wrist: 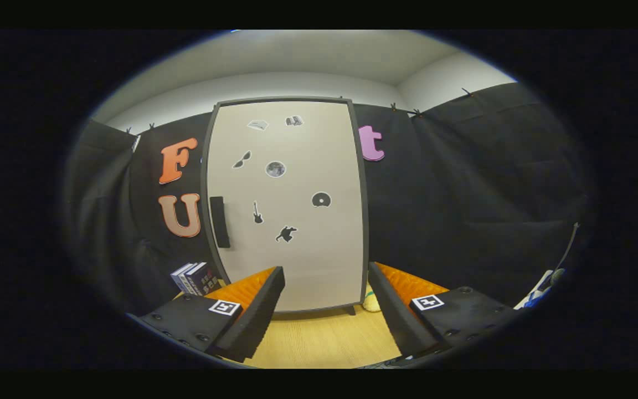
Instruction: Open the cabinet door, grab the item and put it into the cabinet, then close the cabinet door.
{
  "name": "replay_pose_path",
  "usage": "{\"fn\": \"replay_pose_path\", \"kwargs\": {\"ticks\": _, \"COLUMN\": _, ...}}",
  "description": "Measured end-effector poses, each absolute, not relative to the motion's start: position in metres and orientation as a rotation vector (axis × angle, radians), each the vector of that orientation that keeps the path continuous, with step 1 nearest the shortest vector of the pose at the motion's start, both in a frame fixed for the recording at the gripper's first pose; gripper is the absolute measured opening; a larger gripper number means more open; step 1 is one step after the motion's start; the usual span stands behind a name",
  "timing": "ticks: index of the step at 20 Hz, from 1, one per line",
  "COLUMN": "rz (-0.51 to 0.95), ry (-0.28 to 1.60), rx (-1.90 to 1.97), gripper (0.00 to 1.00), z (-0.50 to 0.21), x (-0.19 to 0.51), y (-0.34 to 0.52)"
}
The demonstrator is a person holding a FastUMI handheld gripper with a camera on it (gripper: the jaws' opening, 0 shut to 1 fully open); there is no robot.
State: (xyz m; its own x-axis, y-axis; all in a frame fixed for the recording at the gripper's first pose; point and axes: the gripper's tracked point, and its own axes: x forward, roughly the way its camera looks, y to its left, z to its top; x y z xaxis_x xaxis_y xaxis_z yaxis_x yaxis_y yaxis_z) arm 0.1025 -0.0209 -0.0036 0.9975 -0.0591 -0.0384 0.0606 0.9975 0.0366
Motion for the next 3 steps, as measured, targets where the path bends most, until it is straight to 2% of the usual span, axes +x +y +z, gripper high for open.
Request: {"fn": "replay_pose_path", "kwargs": {"ticks": 3, "rz": -0.063, "ry": 0.044, "rx": 0.038, "gripper": 0.97, "z": -0.0073, "x": 0.1027, "y": -0.0204}}
